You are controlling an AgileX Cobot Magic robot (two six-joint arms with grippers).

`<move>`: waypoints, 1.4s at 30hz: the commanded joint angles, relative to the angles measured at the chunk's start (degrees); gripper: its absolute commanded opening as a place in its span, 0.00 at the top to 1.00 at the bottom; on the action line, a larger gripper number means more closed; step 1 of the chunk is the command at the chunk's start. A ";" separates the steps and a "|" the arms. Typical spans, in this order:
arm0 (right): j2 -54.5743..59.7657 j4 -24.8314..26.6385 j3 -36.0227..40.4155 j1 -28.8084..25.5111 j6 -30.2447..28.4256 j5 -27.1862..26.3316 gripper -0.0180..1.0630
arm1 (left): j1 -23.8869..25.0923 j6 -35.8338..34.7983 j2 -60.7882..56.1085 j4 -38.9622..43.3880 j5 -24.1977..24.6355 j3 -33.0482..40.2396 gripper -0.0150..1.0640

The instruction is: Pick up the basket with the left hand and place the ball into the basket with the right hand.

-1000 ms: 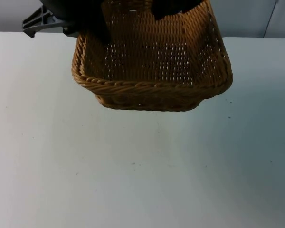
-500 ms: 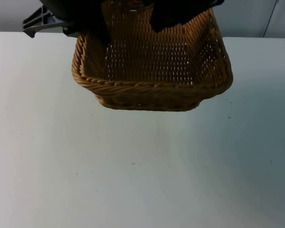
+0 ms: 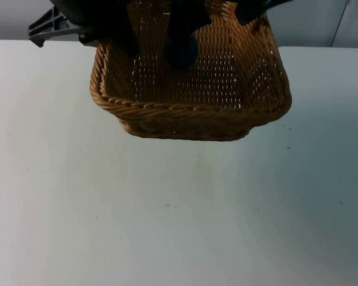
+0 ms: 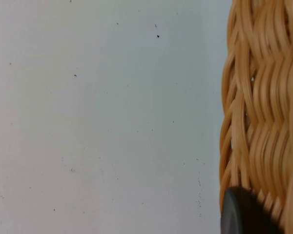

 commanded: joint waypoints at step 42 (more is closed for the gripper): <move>-10.94 4.60 -0.22 -30.11 -4.55 6.50 0.01 | -0.01 -0.28 -0.71 -0.86 -0.62 -0.69 0.99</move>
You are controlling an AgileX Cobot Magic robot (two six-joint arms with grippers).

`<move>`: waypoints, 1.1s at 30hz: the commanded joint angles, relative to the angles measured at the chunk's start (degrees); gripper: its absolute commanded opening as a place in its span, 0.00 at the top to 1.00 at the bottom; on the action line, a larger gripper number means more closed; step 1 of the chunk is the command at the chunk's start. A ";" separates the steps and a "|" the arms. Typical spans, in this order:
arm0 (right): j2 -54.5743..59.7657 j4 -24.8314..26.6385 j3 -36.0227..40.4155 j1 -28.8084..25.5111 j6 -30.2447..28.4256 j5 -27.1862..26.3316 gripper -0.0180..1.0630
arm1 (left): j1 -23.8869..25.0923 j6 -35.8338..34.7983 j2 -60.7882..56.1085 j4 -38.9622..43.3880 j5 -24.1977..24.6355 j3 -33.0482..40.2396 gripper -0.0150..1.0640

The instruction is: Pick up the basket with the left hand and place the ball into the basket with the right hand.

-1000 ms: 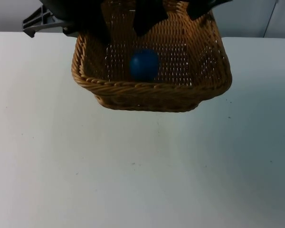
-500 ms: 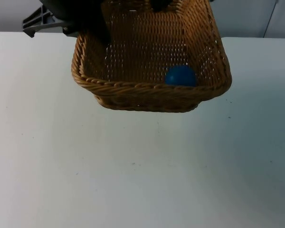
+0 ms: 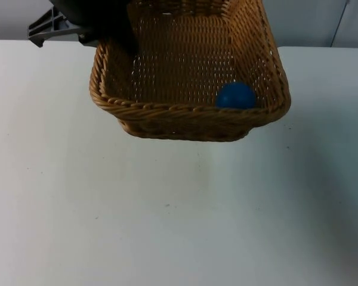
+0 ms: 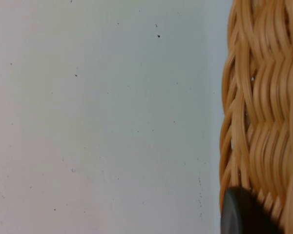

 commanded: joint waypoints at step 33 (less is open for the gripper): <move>-43.56 -11.18 36.50 -0.58 10.63 -2.15 0.01 | -0.01 1.27 -0.71 -0.55 2.29 -0.69 0.99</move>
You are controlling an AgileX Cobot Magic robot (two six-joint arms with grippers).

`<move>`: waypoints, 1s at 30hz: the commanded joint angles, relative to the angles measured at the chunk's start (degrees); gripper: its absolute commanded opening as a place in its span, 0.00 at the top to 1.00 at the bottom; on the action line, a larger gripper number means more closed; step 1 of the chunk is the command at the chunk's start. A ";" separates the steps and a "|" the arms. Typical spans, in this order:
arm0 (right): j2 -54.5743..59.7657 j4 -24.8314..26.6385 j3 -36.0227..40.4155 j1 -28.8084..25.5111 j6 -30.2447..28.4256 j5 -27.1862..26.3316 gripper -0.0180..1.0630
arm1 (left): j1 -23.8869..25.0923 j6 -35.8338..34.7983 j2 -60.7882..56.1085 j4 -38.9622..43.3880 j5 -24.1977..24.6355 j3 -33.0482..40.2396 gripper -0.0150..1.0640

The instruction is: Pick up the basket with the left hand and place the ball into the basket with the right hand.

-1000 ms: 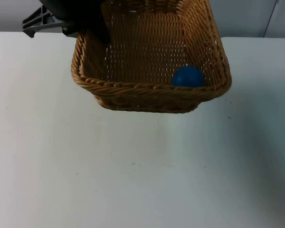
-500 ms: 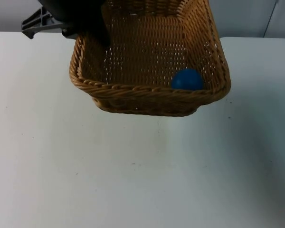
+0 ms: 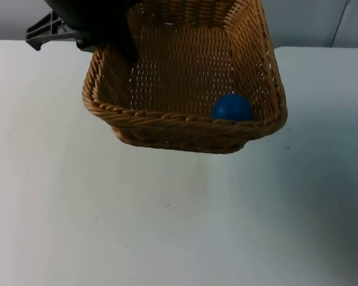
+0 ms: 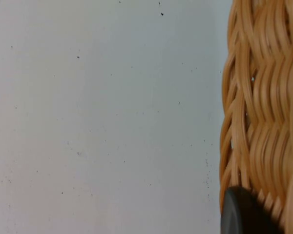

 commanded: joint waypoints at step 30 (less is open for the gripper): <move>-2.22 -4.07 1.59 2.92 2.35 0.34 0.01 | -0.15 1.51 5.26 -2.92 -7.40 -0.48 0.99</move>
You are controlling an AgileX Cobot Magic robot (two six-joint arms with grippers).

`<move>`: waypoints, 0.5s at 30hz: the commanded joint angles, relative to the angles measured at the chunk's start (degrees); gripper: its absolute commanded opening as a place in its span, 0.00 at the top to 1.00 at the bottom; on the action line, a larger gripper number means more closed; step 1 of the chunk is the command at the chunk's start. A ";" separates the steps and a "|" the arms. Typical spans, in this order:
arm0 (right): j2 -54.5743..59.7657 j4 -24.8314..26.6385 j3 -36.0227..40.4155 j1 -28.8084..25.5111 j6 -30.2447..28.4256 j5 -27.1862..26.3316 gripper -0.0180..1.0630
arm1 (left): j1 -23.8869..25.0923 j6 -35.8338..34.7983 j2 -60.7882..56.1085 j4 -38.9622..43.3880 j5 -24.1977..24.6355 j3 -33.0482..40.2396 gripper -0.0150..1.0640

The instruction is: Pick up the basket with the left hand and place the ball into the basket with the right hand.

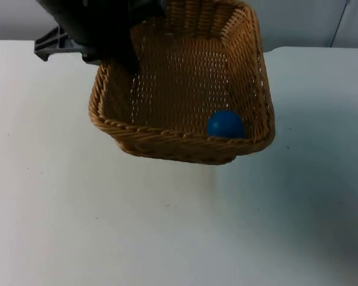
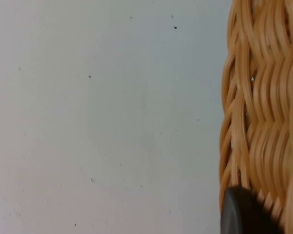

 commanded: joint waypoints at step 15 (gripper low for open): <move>4.74 -6.49 0.36 2.87 2.74 -0.75 0.01 | -0.15 10.81 12.62 -13.33 -9.83 -0.48 0.99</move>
